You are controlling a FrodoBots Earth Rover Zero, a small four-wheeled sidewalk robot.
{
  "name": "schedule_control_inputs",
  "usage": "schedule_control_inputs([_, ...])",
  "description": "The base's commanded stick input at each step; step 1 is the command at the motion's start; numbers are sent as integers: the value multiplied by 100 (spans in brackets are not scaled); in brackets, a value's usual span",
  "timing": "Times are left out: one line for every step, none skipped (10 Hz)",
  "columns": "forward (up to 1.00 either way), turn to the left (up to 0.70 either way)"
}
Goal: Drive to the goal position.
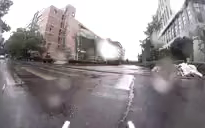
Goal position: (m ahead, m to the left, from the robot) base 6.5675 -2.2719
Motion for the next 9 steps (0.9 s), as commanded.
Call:
schedule_control_inputs([0,-70])
schedule_control_inputs([0,-70])
schedule_control_inputs([0,-70])
schedule_control_inputs([0,-70])
schedule_control_inputs([0,-70])
schedule_control_inputs([0,-70])
schedule_control_inputs([0,-70])
schedule_control_inputs([0,-70])
schedule_control_inputs([0,-70])
